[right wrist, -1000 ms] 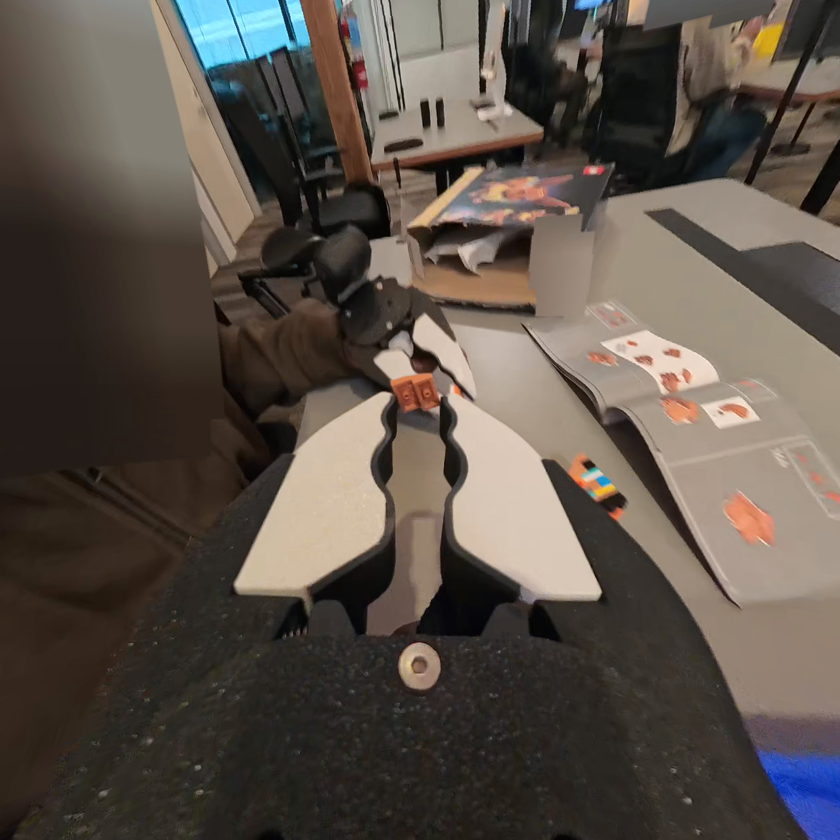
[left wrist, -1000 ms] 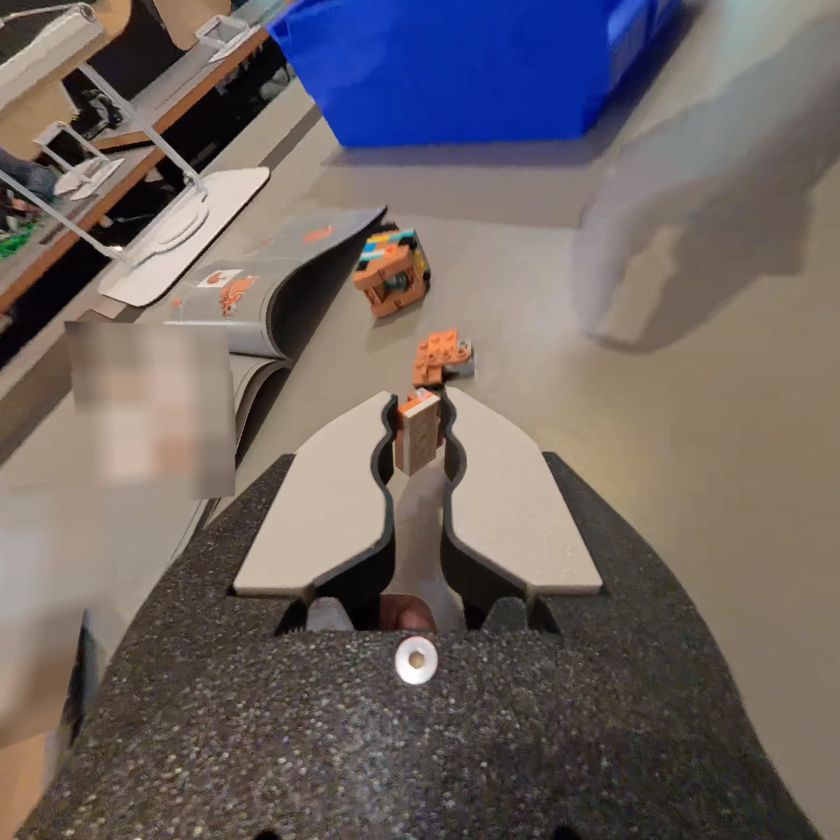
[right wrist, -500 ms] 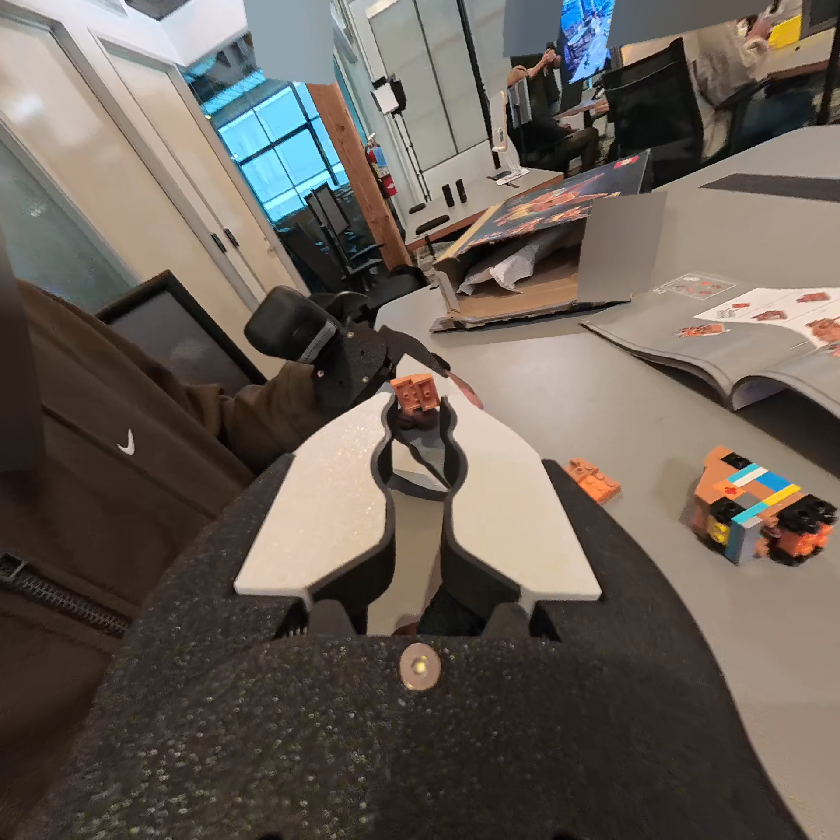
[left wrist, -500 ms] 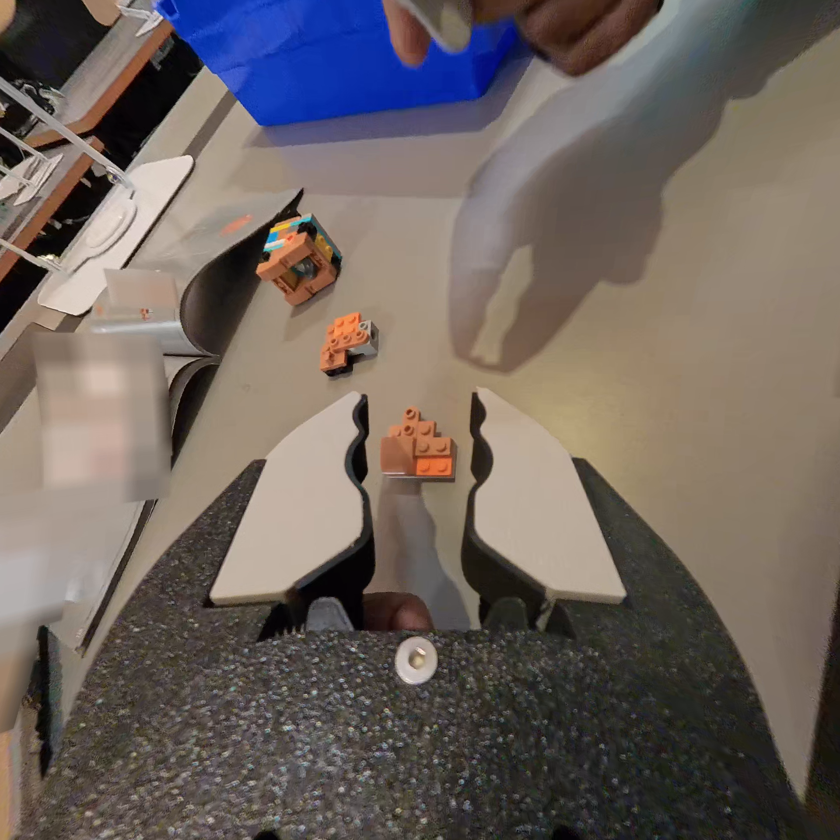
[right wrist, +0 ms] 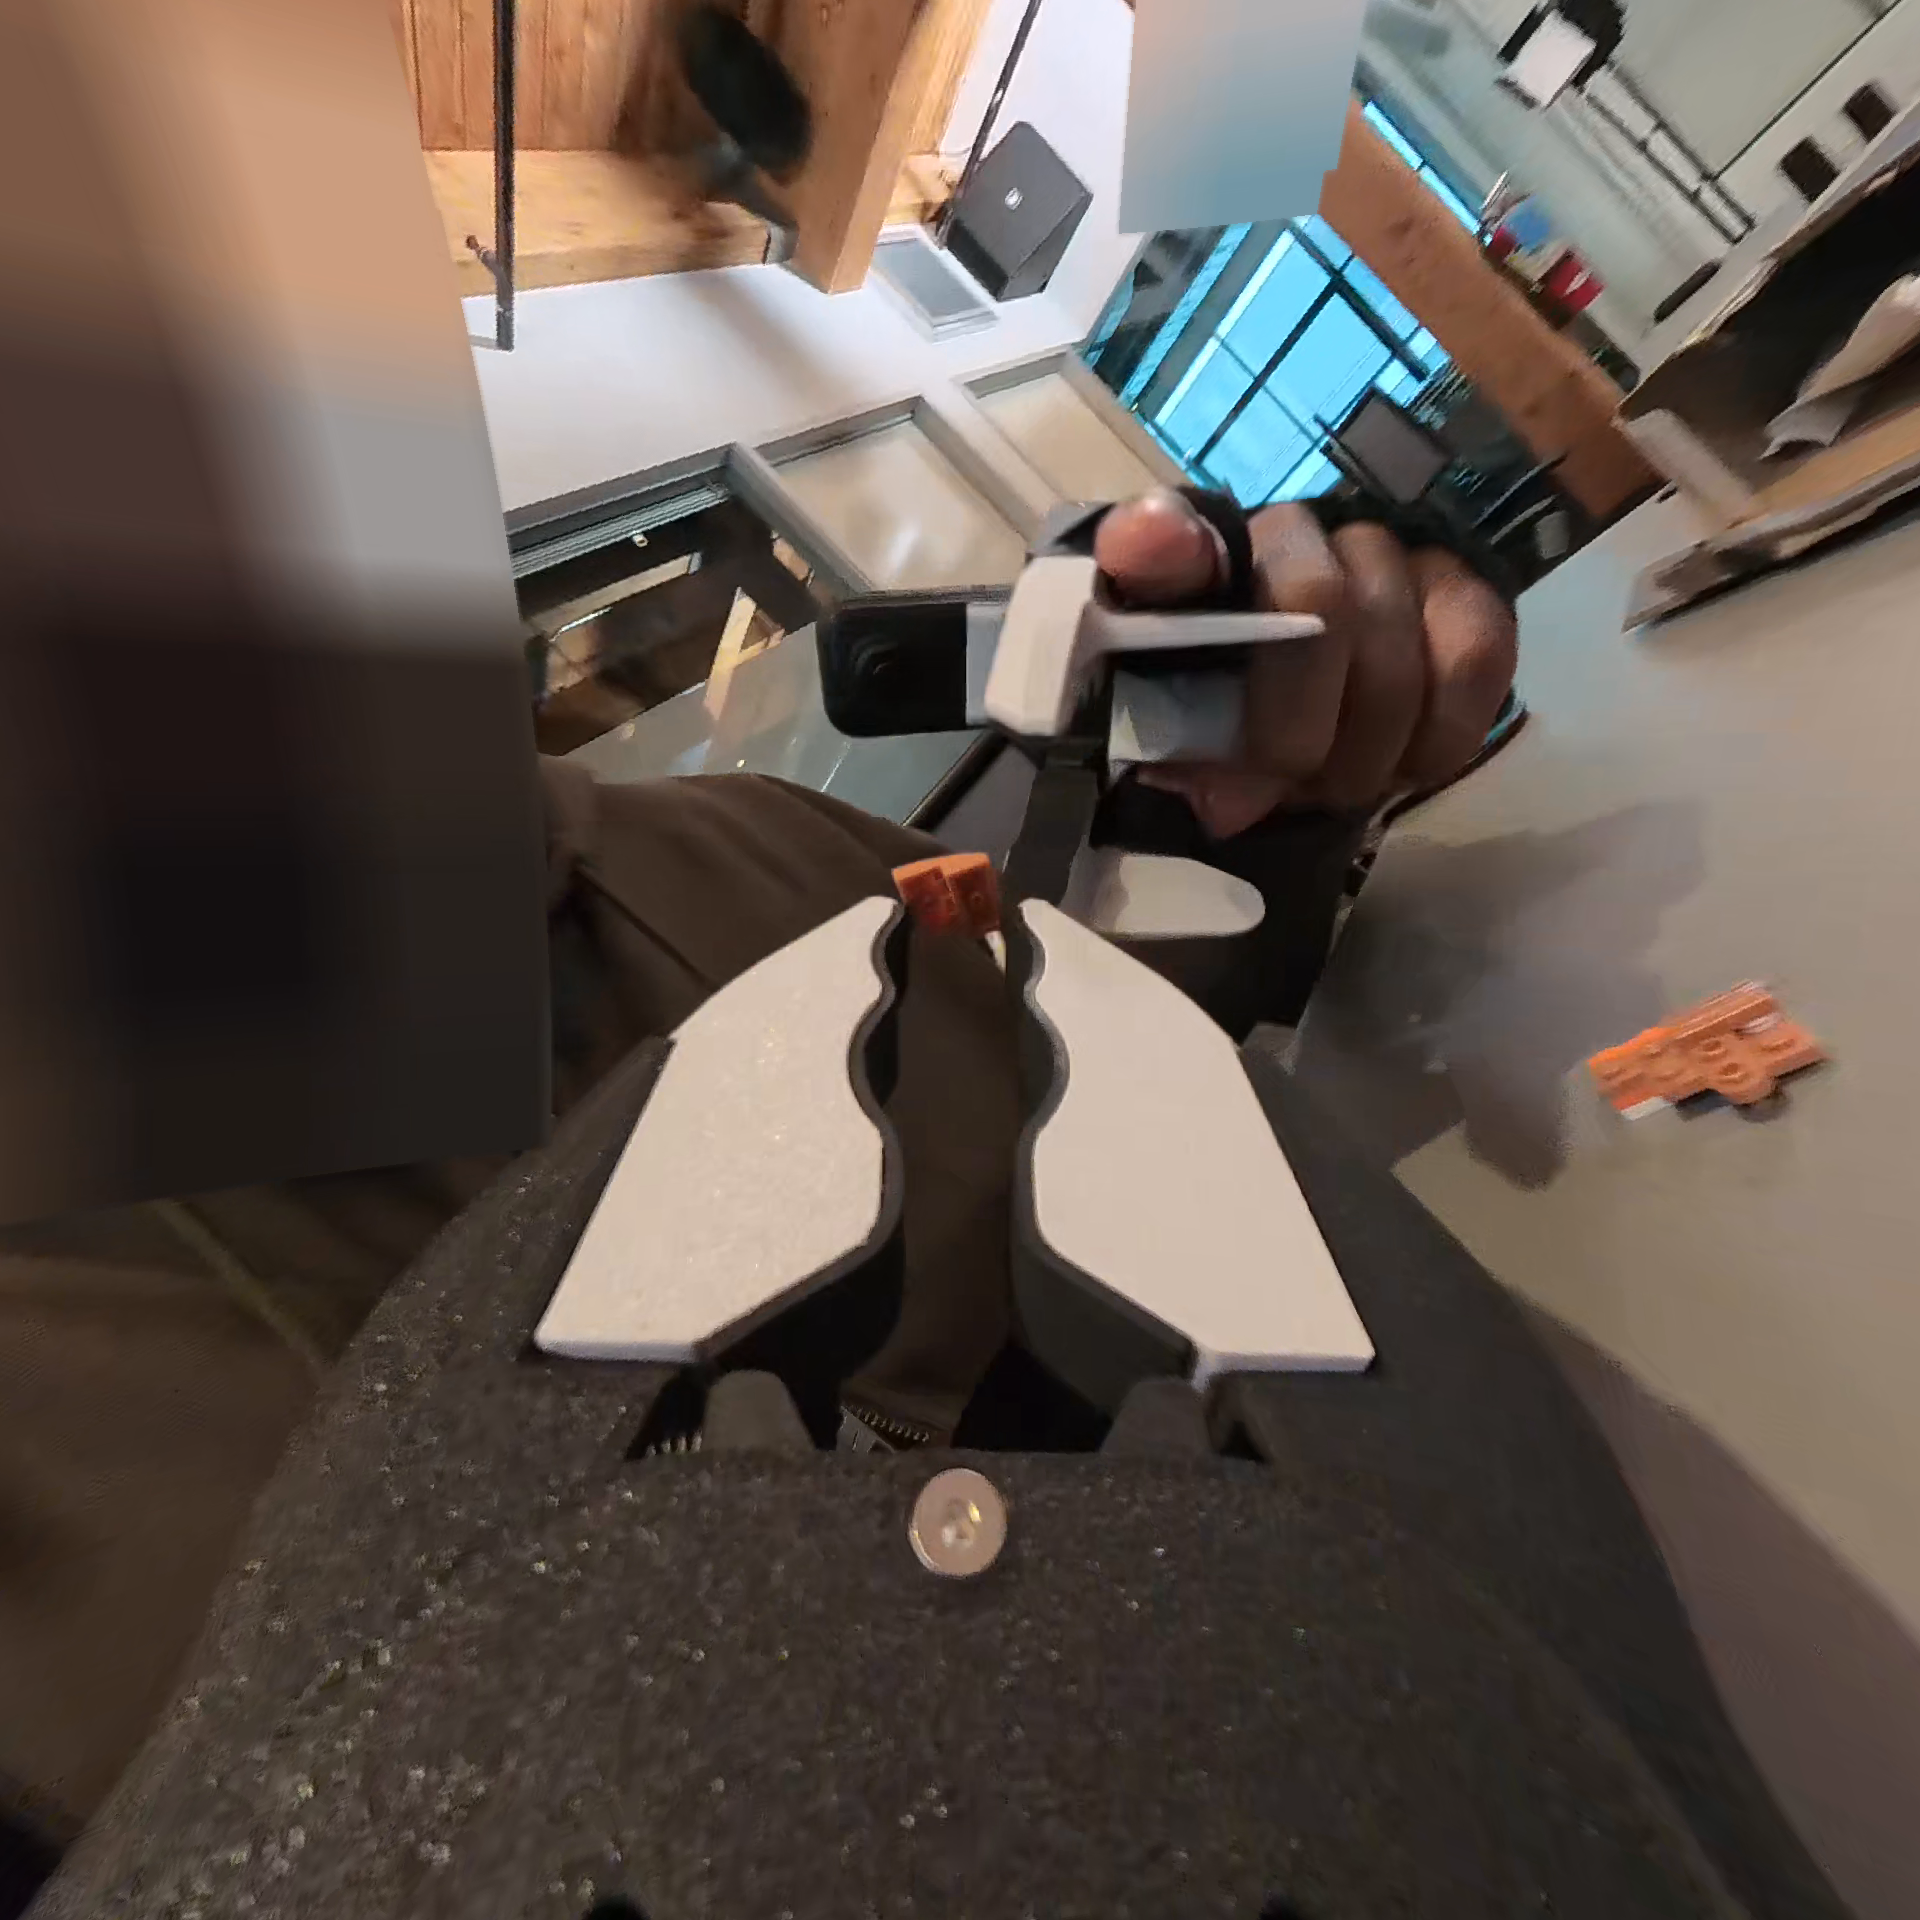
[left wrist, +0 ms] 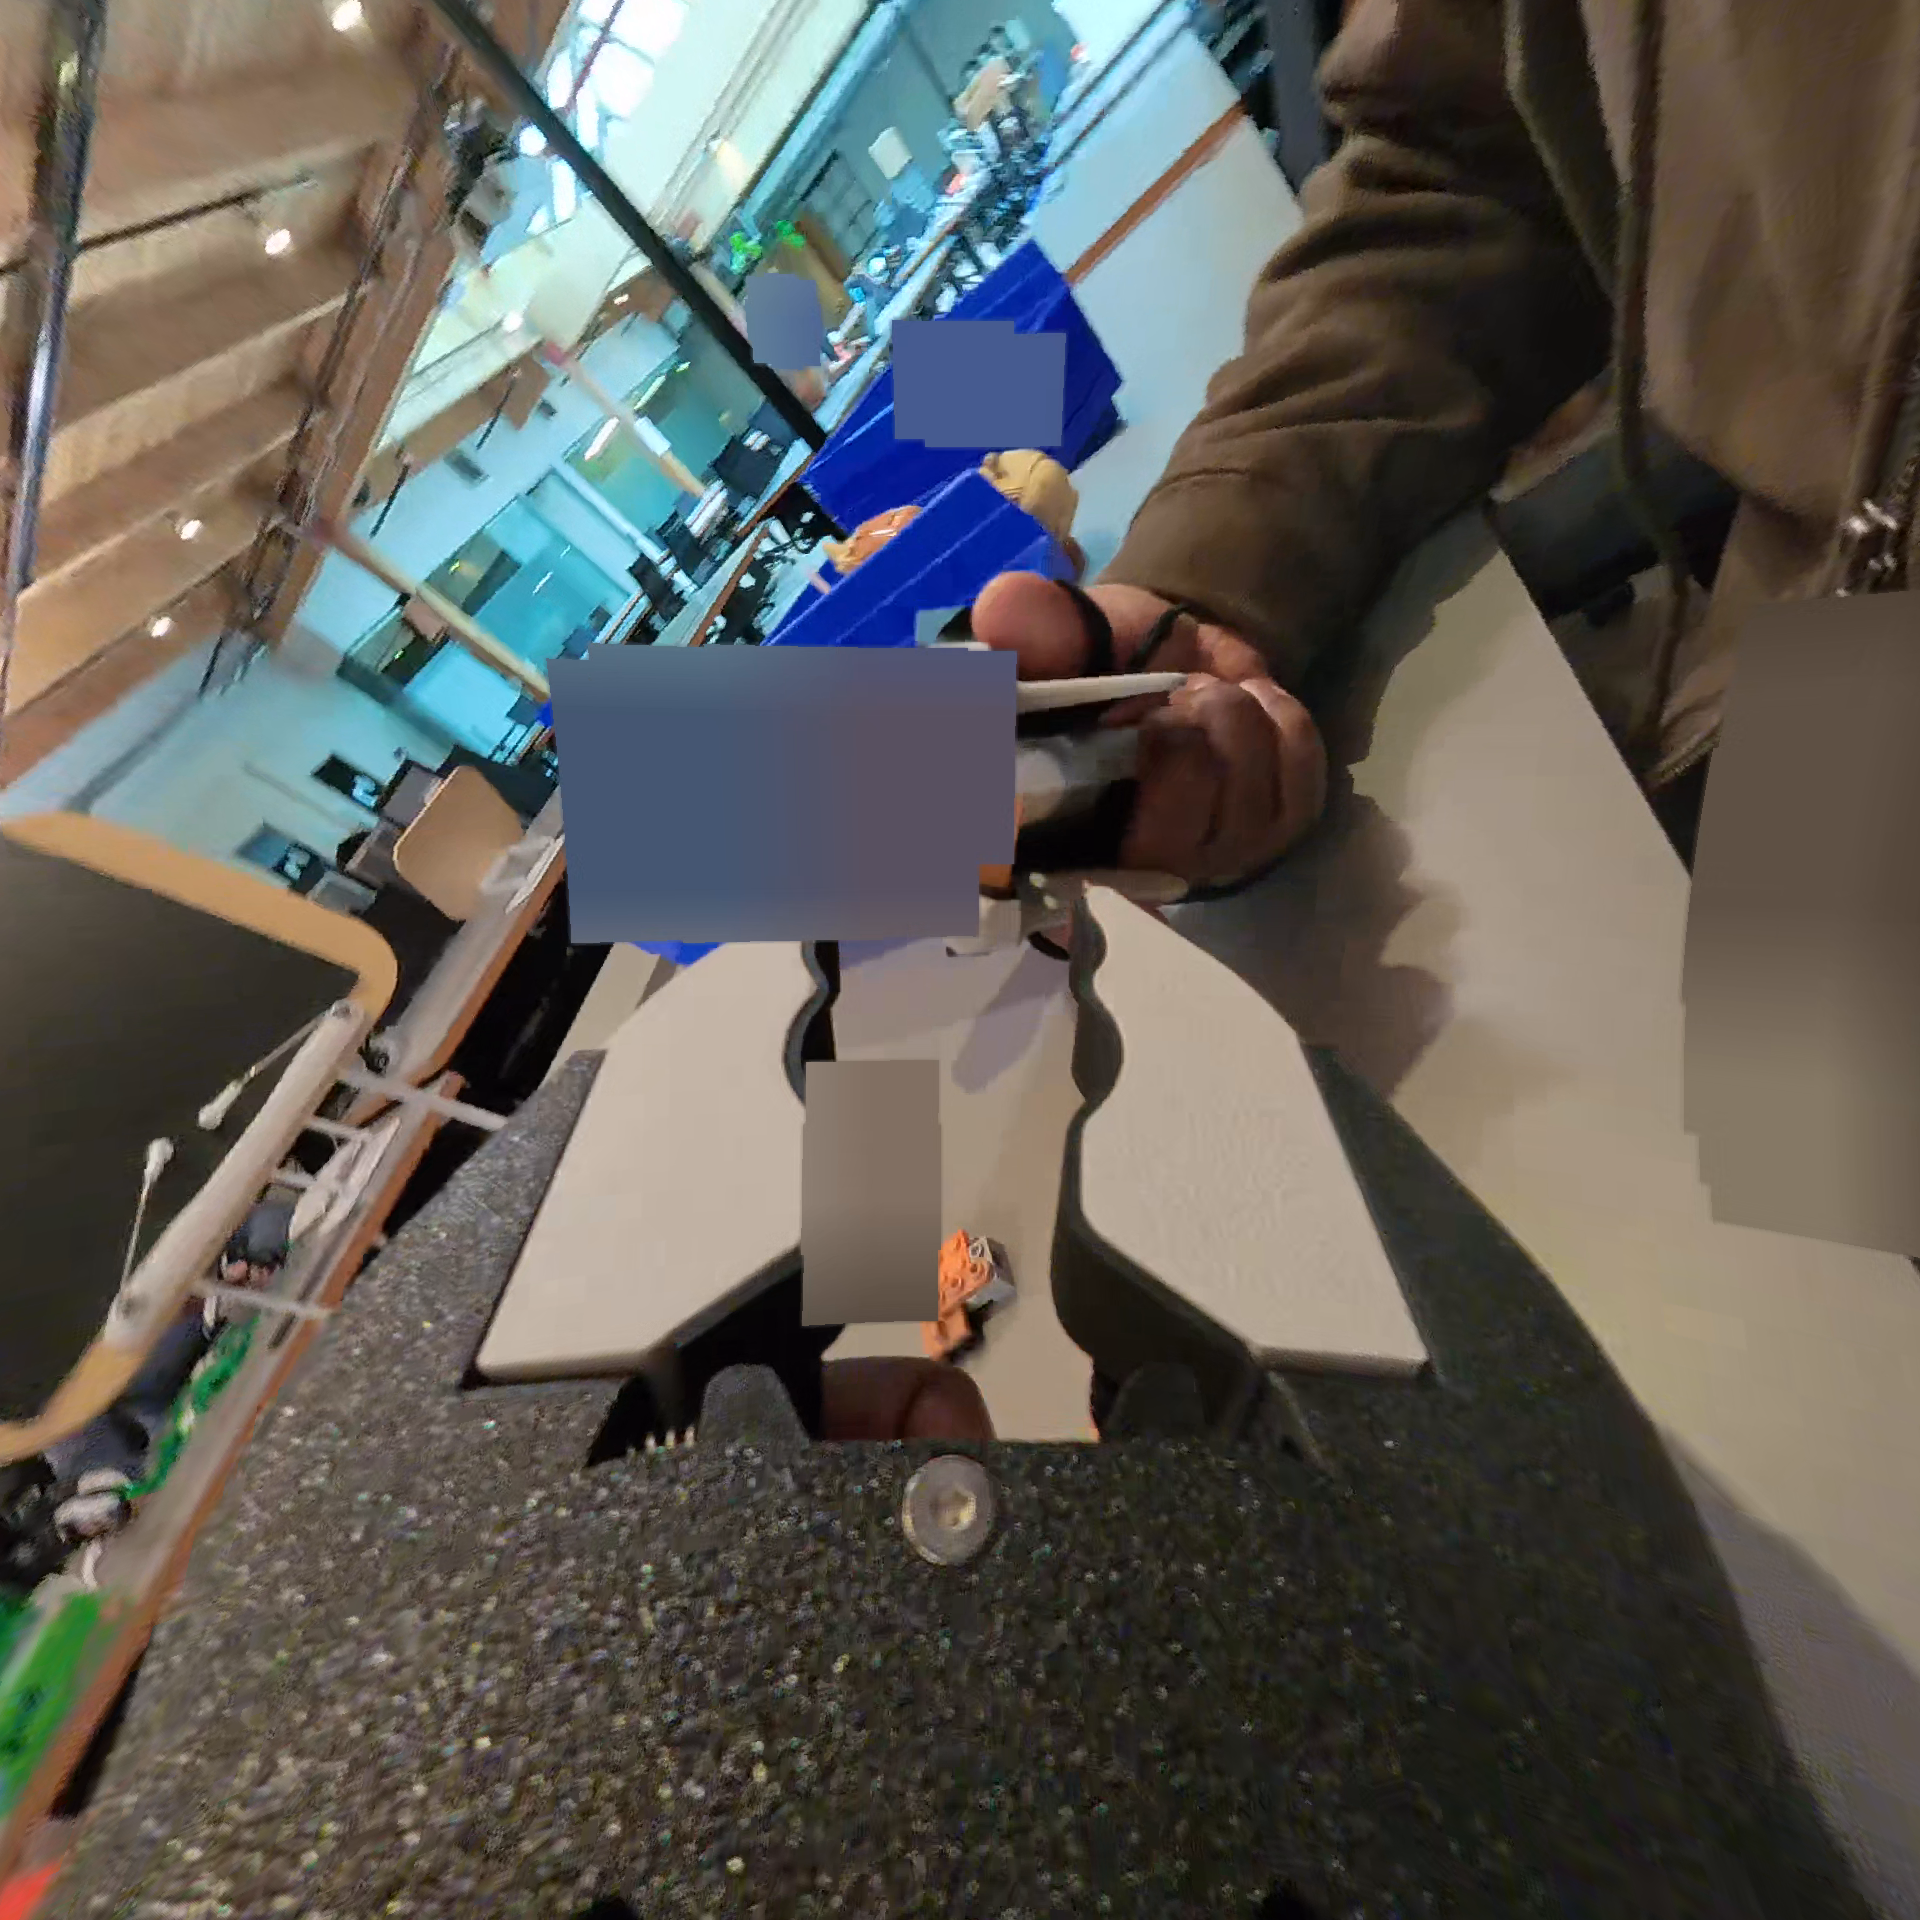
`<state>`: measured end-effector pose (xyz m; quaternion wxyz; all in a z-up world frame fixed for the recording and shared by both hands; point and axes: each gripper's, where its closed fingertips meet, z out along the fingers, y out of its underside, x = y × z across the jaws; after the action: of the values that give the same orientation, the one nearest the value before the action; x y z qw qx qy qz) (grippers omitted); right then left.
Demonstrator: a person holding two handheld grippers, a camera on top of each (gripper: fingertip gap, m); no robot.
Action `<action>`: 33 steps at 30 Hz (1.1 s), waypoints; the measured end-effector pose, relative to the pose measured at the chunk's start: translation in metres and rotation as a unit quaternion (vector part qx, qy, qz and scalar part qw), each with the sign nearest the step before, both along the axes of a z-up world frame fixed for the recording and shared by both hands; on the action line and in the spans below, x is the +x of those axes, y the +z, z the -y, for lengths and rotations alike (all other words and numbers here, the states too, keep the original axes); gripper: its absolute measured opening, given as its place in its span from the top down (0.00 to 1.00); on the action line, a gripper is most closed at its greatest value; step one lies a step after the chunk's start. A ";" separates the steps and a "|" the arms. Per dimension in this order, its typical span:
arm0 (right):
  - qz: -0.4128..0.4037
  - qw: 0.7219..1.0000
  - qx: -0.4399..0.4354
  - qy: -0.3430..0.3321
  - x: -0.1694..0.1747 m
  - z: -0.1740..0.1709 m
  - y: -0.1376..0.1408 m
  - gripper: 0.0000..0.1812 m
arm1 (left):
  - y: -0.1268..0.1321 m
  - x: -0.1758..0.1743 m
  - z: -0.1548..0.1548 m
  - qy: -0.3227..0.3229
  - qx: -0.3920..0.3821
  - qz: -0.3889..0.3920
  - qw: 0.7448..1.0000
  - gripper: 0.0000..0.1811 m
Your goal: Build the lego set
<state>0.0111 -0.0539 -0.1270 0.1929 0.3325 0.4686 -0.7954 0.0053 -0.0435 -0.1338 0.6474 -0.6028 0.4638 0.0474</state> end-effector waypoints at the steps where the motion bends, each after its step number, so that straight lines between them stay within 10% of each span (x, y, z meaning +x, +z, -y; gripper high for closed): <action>1: 0.001 1.000 -0.002 0.006 0.001 0.002 0.000 0.90 | -0.002 0.003 0.000 -0.011 -0.002 -0.017 1.000 0.76; 13: 0.021 0.999 -0.015 0.039 -0.001 0.010 -0.005 0.90 | -0.005 0.012 -0.002 -0.032 0.025 -0.016 0.999 0.90; 19: 0.022 0.996 0.063 -0.067 -0.021 -0.009 -0.017 0.88 | -0.010 -0.007 -0.004 0.045 -0.051 0.031 0.997 0.91; 23: -0.052 0.958 0.216 -0.182 -0.030 -0.026 -0.024 0.88 | -0.029 -0.030 -0.004 0.133 -0.154 0.024 0.979 0.91; 33: -0.129 0.887 0.392 -0.206 -0.034 -0.008 -0.045 0.86 | -0.061 -0.035 -0.002 0.178 -0.293 0.024 0.939 0.90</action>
<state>-0.0234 -0.0458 -0.1720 -0.1837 0.3645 0.6842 -0.6043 -0.0295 -0.0416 -0.1953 0.4340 -0.8395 0.3268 0.0099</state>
